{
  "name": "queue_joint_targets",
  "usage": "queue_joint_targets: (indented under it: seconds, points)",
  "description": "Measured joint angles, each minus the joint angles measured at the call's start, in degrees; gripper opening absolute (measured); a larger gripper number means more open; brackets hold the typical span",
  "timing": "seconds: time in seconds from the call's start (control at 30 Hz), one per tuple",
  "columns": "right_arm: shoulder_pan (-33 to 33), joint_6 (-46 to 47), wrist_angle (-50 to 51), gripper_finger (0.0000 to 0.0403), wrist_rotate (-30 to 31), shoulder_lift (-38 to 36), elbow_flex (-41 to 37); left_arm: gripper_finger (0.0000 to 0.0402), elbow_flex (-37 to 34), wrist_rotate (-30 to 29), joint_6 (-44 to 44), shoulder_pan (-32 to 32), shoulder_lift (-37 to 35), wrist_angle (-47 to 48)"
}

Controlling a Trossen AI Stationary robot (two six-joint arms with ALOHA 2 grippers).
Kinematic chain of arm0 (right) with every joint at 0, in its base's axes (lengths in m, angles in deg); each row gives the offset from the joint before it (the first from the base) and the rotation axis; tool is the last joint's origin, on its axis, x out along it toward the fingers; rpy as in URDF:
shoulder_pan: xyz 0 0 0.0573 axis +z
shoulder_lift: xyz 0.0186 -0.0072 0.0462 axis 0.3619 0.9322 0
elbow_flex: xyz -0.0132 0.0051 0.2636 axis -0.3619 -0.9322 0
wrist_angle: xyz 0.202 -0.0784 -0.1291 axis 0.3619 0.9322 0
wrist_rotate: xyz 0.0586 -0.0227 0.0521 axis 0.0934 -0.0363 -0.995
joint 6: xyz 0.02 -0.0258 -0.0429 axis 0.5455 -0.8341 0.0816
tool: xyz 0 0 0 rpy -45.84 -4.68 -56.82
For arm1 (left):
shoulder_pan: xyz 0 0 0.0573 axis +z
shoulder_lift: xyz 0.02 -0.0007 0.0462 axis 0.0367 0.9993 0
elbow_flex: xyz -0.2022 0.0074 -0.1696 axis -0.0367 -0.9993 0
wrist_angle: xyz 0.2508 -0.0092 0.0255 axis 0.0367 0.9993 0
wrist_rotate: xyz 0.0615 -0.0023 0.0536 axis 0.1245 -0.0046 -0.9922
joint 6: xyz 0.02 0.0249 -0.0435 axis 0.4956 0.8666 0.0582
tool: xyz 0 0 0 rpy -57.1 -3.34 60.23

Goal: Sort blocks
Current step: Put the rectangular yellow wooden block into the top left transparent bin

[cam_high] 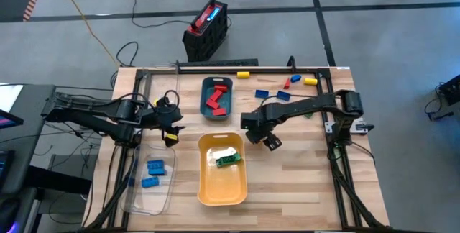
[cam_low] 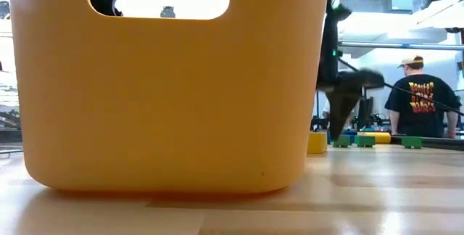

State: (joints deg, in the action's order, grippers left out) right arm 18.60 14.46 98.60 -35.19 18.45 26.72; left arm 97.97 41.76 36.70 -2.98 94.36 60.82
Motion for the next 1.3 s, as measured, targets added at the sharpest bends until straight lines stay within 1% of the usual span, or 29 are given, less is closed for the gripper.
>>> queue_joint_targets:
  seconds: [0.13,0.27,0.37,0.53,0.57,0.67,0.77,0.83,0.93,1.0,1.07,1.2,1.3]
  points:
    - [-0.54,1.91,1.05,0.0297,1.53,3.55,0.0,0.0199,0.0,0.67,-0.06,-0.37,-0.01,0.2]
    - [-0.8,4.53,1.46,0.0269,2.76,4.36,0.22,0.0199,0.0,0.65,0.4,-0.37,-0.01,0.36]
    - [-0.81,4.75,1.67,0.0224,2.87,3.72,0.14,0.0199,0.0,0.65,0.84,-0.37,0.0,0.38]
    - [-1.44,5.85,4.05,0.0116,3.3,1.03,-0.04,0.0199,0.0,0.62,0.96,-0.37,-0.01,0.42]
    - [-1.74,6.22,4.91,0.0106,3.28,0.39,0.01,0.0199,0.0,0.61,1.23,-0.37,-0.01,0.42]
    - [-2.98,8.45,8.19,0.0106,3.29,-2.29,0.05,0.0199,-0.02,-0.91,4.22,-0.37,-0.01,-0.17]
    - [-4.39,12.63,7.53,0.0106,4.92,-6.24,1.63,0.0199,-0.02,-4.57,10.79,-0.37,-0.01,-3.4]
    - [-4.72,15.52,4.7,0.0106,6.27,-8.33,3.3,0.0199,-0.02,-5.61,18.17,-0.35,0.01,-7.87]
    - [-3.81,20.22,-1.98,0.0106,6.53,-10.8,5.66,0.0199,0.0,-4.73,30.93,-0.64,1.64,-14.12]
    - [-2.84,22.58,-7.0,0.0106,6.53,-12.32,6.81,0.0199,-0.02,-4.76,35.84,-1.33,3.63,-17.49]
    - [-1.35,23.79,-11.21,0.0106,7.98,-13.55,7.23,0.0199,-0.04,-6.07,36.96,-1.75,5.58,-22.26]
    - [2.43,23.04,-17.4,0.0106,13.82,-14.28,7.3,0.0199,-0.04,-7.85,34.62,-2.67,8.53,-31.28]
    - [4.56,22.63,-20.28,0.0106,14.54,-14.27,7.3,0.0199,-0.04,-7.79,35.11,-4.56,9.49,-37.92]
